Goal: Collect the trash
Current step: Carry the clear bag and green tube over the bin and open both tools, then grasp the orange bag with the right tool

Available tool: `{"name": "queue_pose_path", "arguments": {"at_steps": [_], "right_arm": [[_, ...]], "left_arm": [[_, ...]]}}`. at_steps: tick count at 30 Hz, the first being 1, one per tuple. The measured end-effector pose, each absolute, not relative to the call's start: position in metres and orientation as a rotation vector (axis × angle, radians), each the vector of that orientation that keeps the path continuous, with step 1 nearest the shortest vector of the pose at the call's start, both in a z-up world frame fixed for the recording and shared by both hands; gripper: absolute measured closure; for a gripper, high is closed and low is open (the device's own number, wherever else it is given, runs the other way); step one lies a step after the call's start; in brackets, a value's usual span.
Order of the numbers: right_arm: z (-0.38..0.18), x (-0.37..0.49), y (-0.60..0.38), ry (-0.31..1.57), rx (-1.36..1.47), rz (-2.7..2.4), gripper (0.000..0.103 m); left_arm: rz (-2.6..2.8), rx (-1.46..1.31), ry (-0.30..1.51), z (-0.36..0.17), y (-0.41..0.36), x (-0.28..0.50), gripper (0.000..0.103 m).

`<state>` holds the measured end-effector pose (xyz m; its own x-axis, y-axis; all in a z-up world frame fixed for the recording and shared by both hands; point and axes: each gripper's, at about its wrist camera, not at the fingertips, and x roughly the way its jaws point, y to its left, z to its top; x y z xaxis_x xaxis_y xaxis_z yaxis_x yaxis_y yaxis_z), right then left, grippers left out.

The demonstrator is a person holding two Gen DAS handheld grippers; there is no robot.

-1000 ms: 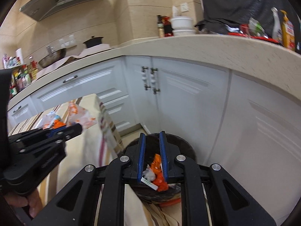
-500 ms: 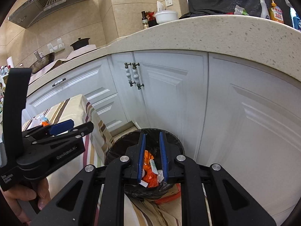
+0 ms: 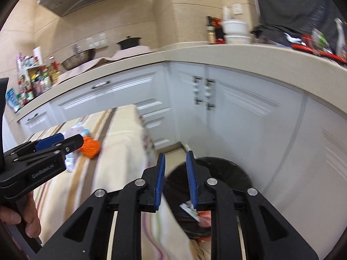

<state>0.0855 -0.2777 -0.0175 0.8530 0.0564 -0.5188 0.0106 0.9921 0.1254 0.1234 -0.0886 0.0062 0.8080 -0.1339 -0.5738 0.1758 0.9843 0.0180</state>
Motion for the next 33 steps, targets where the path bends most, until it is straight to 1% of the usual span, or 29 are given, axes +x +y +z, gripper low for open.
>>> {"name": "queue_pose_path", "arguments": {"at_steps": [10,14,17,24,28,33], "right_arm": [[-0.004,0.114,-0.194,0.546,0.046,0.186,0.070],[-0.005,0.130,-0.164,0.558,0.014,0.223,0.057],[-0.009,0.141,-0.147,0.575,-0.004,0.243,0.052],[-0.028,0.178,-0.123,0.672,-0.025,0.253,0.048],[-0.037,0.194,-0.120,0.731,-0.021,0.250,0.045],[-0.048,0.207,-0.114,0.805,-0.034,0.254,0.045]], "left_arm": [[0.039,-0.001,0.601,0.010,0.020,0.115,0.049],[0.098,-0.027,0.605,0.008,0.054,0.112,0.049],[0.136,-0.043,0.609,0.005,0.074,0.112,0.048],[0.187,-0.084,0.634,-0.003,0.107,0.119,0.045],[0.193,-0.095,0.651,-0.009,0.113,0.125,0.044],[0.179,-0.102,0.670,-0.015,0.112,0.130,0.043]]}}
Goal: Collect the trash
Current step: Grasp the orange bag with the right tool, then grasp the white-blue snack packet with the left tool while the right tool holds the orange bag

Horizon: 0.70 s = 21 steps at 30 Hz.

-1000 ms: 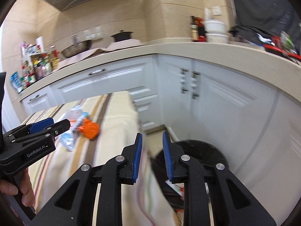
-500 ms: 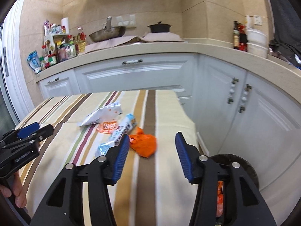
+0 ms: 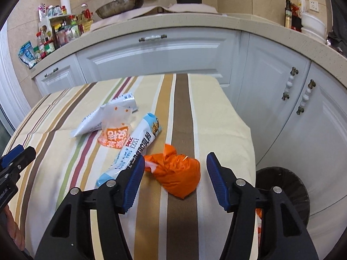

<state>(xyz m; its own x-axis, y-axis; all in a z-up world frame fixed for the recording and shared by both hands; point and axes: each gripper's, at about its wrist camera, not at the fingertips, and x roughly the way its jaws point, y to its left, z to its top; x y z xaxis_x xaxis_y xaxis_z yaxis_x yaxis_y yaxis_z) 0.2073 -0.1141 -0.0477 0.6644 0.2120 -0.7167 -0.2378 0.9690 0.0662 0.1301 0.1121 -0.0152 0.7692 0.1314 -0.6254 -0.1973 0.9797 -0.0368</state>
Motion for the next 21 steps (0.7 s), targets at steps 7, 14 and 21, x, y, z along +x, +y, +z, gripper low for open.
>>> {"name": "queue_pose_path", "arguments": {"at_steps": [7,14,21], "right_arm": [[-0.055,0.207,-0.113,0.853,-0.031,0.287,0.057],[-0.046,0.194,-0.122,0.799,-0.024,0.273,0.058],[-0.033,0.183,-0.146,0.742,-0.007,0.227,0.058]], "left_arm": [[0.152,-0.105,0.684,-0.020,0.105,0.134,0.043],[0.113,-0.091,0.695,-0.023,0.086,0.136,0.043],[0.070,-0.070,0.699,-0.023,0.062,0.138,0.043]]}}
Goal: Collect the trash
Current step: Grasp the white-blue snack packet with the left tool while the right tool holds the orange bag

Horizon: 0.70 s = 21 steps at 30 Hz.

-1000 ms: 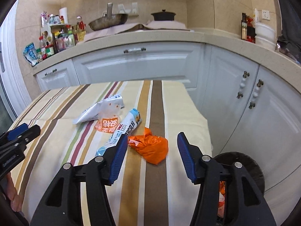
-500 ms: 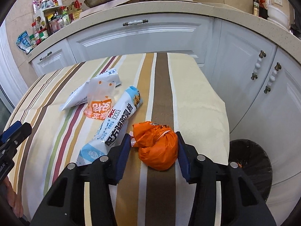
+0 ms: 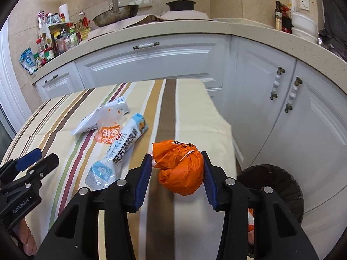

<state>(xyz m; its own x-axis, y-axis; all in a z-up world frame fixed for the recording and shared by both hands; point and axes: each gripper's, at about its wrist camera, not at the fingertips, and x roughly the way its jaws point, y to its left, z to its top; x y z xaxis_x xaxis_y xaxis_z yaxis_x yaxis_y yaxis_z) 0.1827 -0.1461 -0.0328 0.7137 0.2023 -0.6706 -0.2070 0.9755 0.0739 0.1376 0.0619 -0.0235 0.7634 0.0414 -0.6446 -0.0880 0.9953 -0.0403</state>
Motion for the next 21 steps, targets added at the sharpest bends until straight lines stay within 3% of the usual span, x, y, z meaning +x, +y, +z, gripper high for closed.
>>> {"name": "queue_pose_path", "arguments": {"at_steps": [21], "right_arm": [[-0.033,0.167,-0.191,0.698,0.042,0.150,0.058]], "left_arm": [[-0.031,-0.043,0.741,-0.037,0.001,0.161,0.043]]}}
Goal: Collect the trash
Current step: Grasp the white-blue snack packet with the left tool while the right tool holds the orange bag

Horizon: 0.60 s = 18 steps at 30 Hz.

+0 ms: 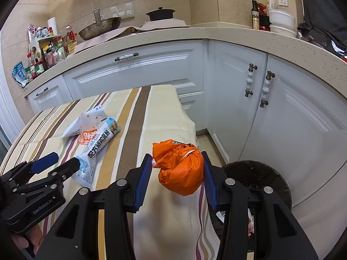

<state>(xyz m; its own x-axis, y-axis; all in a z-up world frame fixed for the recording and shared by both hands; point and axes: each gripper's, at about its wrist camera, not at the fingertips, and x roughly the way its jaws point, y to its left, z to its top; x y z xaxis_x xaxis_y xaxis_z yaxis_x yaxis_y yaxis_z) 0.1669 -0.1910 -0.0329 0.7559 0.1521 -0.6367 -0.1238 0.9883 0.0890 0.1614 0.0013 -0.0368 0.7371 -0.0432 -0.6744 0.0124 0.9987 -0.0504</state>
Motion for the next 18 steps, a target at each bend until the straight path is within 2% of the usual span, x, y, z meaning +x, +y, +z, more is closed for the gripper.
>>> {"name": "queue_pose_path", "arguments": {"at_steps": [2,4,6,7,9,12,18], "right_arm": [[-0.033,0.167,-0.195,0.697,0.046,0.145,0.058],[-0.034,0.166,-0.198,0.697,0.051,0.140,0.058],[-0.035,0.166,-0.201,0.697,0.055,0.136,0.058],[-0.035,0.166,-0.202,0.698,0.057,0.135,0.058],[-0.036,0.166,-0.205,0.698,0.061,0.132,0.058],[-0.037,0.166,-0.207,0.698,0.066,0.130,0.058],[-0.036,0.161,-0.212,0.687,0.073,0.122,0.058]], "left_arm": [[-0.045,-0.047,0.762,-0.040,-0.002,0.167,0.043],[-0.054,-0.057,0.773,-0.041,-0.004,0.170,0.049],[-0.068,-0.055,0.786,-0.042,-0.006,0.173,0.065],[-0.071,-0.051,0.792,-0.044,-0.007,0.174,0.068],[-0.086,-0.051,0.800,-0.045,-0.008,0.174,0.087],[-0.091,-0.048,0.774,-0.042,-0.010,0.171,0.092],[-0.086,0.002,0.701,-0.032,-0.017,0.160,0.095]]}}
